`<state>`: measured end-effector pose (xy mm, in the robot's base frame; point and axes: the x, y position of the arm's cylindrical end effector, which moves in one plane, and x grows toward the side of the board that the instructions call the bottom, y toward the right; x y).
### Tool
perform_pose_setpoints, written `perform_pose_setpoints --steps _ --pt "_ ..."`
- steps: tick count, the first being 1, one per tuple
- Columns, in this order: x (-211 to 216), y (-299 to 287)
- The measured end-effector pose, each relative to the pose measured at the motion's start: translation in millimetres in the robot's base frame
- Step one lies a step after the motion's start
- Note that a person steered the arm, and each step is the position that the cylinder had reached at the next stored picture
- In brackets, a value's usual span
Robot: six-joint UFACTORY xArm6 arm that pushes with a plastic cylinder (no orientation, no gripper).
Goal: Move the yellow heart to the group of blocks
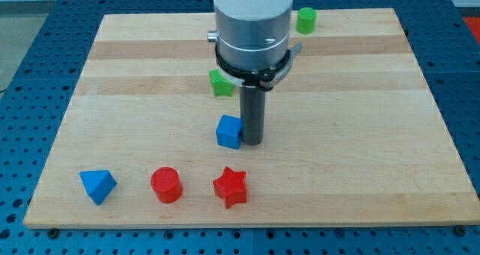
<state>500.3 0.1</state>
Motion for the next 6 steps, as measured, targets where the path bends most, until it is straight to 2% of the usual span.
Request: perform_pose_setpoints --steps 1,2,3,4,6 --pt "-18.3 85.8" --pt "-100.1 88.0" --pt "-138.4 30.6" --pt "-132.9 -21.4" --pt "-132.5 -74.7"
